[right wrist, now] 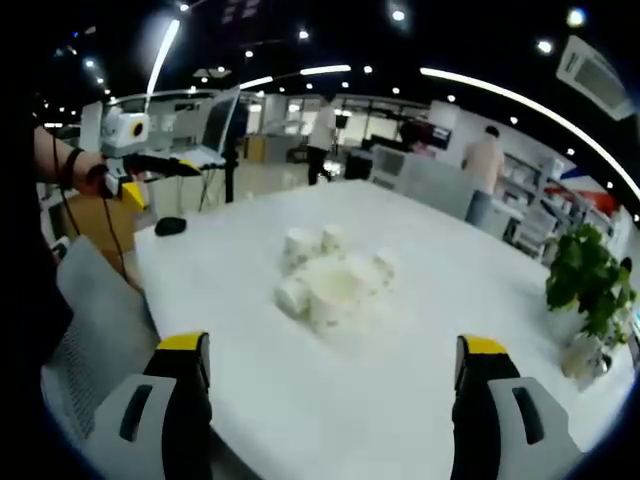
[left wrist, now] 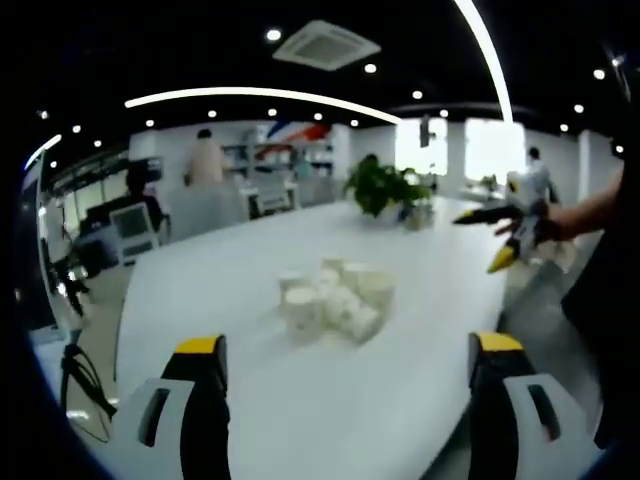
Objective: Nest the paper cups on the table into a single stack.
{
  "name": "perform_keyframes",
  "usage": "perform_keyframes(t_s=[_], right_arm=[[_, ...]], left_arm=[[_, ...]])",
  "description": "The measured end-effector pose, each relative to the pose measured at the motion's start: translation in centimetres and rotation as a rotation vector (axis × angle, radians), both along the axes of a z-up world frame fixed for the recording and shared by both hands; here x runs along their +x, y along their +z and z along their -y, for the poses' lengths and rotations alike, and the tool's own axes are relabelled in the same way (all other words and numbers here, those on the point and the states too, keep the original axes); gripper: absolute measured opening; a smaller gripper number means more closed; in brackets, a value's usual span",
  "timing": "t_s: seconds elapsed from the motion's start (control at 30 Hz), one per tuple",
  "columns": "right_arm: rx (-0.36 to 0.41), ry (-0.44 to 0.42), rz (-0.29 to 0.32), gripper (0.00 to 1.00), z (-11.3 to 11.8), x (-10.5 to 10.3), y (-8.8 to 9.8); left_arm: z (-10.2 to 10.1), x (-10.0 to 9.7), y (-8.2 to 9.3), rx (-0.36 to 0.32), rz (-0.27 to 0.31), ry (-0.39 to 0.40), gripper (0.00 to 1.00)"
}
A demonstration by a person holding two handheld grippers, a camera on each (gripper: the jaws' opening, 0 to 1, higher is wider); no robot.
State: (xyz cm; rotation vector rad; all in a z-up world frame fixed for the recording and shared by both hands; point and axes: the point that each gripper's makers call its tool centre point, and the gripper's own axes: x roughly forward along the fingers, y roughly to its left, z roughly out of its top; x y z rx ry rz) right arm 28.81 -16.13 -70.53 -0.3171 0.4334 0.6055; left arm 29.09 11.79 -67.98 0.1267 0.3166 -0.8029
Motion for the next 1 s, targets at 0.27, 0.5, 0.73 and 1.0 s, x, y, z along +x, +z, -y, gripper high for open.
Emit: perform_keyframes(t_s=[0.27,0.5,0.73,1.0], right_arm=[[-0.001,-0.006,-0.002,1.00,0.1,-0.2,0.0],[-0.006,-0.006,0.004,1.00,0.2,-0.2,0.1],[-0.003,-0.008,-0.005,1.00,0.2,-0.4,-0.1],[-0.007,-0.005,-0.001,1.00,0.1,-0.3,0.0]], left_arm=[[0.1,-0.2,-0.1,-0.004,-0.011,-0.002,0.99],[0.0,-0.4,-0.4,-0.001,-0.018,0.005,0.99],[-0.1,-0.6,-0.5,-0.001,-0.017,0.004,0.99],[0.3,-0.8,-1.0,0.013,-0.029,-0.009,0.99]])
